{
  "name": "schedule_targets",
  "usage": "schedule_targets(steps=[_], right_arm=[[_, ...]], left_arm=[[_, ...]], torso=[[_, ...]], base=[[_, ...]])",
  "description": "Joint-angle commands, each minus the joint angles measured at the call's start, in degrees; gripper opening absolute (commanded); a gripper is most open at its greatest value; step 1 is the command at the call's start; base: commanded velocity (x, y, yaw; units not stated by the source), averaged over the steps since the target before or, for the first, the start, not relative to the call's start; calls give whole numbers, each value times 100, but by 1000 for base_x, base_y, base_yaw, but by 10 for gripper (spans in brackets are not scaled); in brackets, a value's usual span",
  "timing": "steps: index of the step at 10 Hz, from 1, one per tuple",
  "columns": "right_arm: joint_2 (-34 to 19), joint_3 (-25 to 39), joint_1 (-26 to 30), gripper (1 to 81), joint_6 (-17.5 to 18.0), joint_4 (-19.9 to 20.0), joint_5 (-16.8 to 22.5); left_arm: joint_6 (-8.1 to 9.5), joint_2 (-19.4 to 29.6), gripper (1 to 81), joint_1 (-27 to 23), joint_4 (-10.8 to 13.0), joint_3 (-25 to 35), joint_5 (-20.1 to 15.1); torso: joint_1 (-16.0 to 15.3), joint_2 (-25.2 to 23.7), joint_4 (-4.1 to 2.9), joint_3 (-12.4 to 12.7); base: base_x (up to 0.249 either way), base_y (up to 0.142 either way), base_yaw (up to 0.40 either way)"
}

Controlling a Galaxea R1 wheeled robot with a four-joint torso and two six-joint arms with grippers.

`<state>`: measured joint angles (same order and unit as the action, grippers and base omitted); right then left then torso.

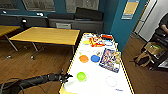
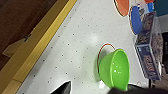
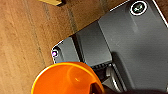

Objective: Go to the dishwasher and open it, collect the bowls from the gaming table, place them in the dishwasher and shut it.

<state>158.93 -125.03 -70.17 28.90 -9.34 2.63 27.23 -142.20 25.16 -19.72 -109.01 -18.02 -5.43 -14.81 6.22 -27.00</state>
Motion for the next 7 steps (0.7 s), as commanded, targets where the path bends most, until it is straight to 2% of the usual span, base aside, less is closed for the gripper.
schedule_targets(steps=[1, 5, 7], right_arm=[[2, 76, 297, 10, -16, -68, 308], [10, 85, 314, 10, -25, -68, 308], [36, 76, 314, 10, -25, -68, 308]], left_arm=[[115, -458, 811, -850, -75, -489, -237], [115, -889, 811, -868, 83, -868, -255], [115, -1055, 811, -877, 83, -1104, -473]], torso=[[0, 0, 0, 0], [-2, 0, 0, -2], [-2, 0, 0, -2]], base=[[0, 0, 0], [0, 0, 0], [0, 0, 0]])
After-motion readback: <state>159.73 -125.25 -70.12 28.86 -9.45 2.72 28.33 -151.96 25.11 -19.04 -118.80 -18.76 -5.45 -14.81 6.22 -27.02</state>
